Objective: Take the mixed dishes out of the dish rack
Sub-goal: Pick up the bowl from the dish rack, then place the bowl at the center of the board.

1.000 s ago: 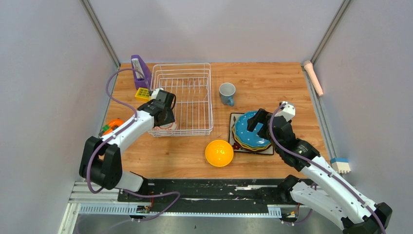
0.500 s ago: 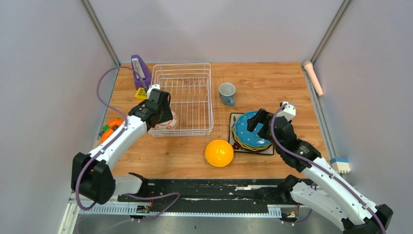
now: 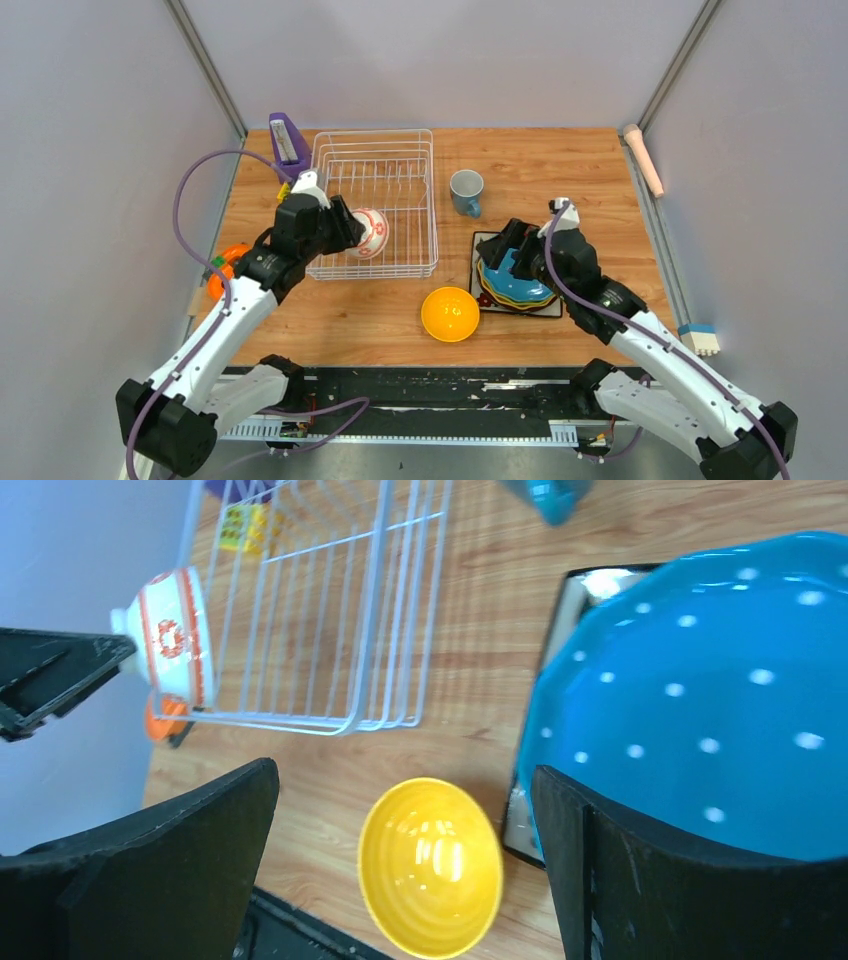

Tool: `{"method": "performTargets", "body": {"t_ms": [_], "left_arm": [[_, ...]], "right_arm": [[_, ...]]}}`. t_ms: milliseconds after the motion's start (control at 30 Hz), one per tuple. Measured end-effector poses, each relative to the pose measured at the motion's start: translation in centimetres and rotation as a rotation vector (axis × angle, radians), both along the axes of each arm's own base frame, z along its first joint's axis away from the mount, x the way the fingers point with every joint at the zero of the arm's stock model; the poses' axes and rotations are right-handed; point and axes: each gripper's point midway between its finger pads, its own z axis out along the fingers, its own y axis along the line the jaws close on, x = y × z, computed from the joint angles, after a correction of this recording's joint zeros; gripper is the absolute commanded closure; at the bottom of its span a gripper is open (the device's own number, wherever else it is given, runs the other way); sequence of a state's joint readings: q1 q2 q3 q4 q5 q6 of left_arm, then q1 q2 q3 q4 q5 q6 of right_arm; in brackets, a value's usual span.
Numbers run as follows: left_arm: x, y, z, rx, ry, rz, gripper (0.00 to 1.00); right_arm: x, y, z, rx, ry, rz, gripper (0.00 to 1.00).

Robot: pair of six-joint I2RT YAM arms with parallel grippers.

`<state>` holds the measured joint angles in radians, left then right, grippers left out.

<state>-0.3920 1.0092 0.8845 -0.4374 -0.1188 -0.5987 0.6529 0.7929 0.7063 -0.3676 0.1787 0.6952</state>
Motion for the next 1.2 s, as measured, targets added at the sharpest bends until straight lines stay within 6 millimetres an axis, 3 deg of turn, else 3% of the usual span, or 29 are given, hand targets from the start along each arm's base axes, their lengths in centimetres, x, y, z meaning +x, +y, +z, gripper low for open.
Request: {"method": "performTargets", "body": {"t_ms": [300,500,633,833,1067,1133,1200], "left_arm": [[-2.3,-5.4,2.9,-0.289,-0.125,-0.249,1.00],[-3.5,-6.9,4.8,-0.421,-0.196,-0.327,1.00],[-4.1,-7.4,6.0,-0.482,-0.234,-0.358,1.00],[-4.9,-8.5,7.2,-0.560,-0.265,-0.425,1.00],[-5.4,-9.1,8.3,-0.602,-0.292,-0.462,1.00],[-5.5,-9.3,8.4,-0.611,-0.290,-0.468,0.91],[-5.4,-9.4,8.5,-0.631,-0.279,-0.461,0.72]], "right_arm": [[-0.1,7.9,2.4,0.223,0.017,0.307,0.07],[-0.8,12.0,4.1,0.362,0.020,0.472,0.13],[-1.2,13.7,4.6,0.410,0.020,0.527,0.22],[-1.5,15.8,6.2,0.477,0.000,0.590,0.49],[-2.0,16.8,7.8,0.544,-0.031,0.643,0.80],[-2.2,16.9,8.2,0.551,-0.047,0.659,0.98],[-2.4,17.0,8.7,0.558,-0.065,0.676,1.00]]}}
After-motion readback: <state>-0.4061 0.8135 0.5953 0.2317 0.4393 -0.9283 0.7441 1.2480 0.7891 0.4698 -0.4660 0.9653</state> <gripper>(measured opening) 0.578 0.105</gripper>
